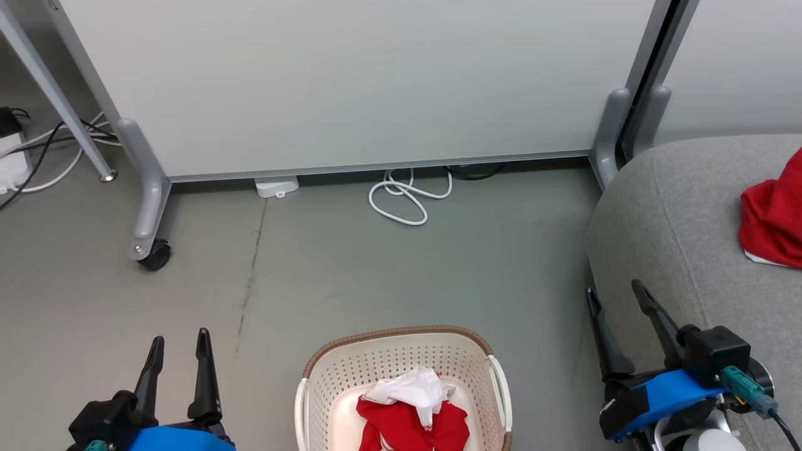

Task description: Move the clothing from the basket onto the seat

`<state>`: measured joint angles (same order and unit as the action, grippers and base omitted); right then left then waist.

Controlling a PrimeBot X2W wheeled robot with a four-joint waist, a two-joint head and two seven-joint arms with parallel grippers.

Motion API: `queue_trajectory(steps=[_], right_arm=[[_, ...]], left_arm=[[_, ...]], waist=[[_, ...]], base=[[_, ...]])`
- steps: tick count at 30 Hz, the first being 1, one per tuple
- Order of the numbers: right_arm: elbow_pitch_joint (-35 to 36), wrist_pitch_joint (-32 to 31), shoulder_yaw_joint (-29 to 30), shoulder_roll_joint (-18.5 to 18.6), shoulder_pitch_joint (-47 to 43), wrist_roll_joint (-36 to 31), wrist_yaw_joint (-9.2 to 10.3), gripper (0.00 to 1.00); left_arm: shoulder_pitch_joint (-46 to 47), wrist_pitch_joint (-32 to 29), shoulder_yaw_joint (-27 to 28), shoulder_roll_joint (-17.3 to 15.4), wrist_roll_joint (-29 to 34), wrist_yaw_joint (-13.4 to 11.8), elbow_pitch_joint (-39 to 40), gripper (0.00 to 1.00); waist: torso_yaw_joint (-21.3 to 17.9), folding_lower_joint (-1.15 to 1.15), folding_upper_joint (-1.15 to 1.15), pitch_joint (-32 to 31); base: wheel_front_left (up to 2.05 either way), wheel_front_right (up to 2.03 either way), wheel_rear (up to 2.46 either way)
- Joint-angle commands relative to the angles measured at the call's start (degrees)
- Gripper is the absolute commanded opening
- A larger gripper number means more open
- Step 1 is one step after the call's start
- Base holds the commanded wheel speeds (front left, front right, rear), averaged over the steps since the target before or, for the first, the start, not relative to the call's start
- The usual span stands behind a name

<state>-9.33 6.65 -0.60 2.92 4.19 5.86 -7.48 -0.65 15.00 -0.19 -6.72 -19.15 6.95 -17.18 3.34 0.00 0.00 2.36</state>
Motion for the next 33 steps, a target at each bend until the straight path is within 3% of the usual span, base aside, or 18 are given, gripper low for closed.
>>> queue_trajectory(steps=[1,14,20,33], right_arm=[[-0.2,0.4,0.0,0.0,0.2,0.5,-0.03,1.0],[-0.6,0.8,-0.4,0.0,0.9,1.0,-0.02,1.0],[-0.1,0.6,-1.1,0.0,2.0,0.5,-0.03,1.0],[1.3,2.0,-6.4,0.0,8.0,1.6,-0.03,1.0]], left_arm=[[-0.3,0.3,0.4,-0.2,0.3,0.3,0.2,1.0],[0.5,0.3,0.5,0.5,0.5,0.5,1.1,1.0],[3.2,0.0,-2.4,0.2,1.4,0.6,-1.0,1.0],[17.6,-4.0,-13.5,-1.0,-5.0,0.5,-15.3,1.0]], waist=[[-0.2,0.0,0.0,0.2],[-0.9,0.0,0.0,1.5],[-1.8,0.0,0.0,4.2],[-11.8,0.0,0.0,19.4]], base=[[0.0,0.0,0.0],[0.0,0.0,0.0],[0.0,0.0,0.0],[0.0,0.0,0.0]])
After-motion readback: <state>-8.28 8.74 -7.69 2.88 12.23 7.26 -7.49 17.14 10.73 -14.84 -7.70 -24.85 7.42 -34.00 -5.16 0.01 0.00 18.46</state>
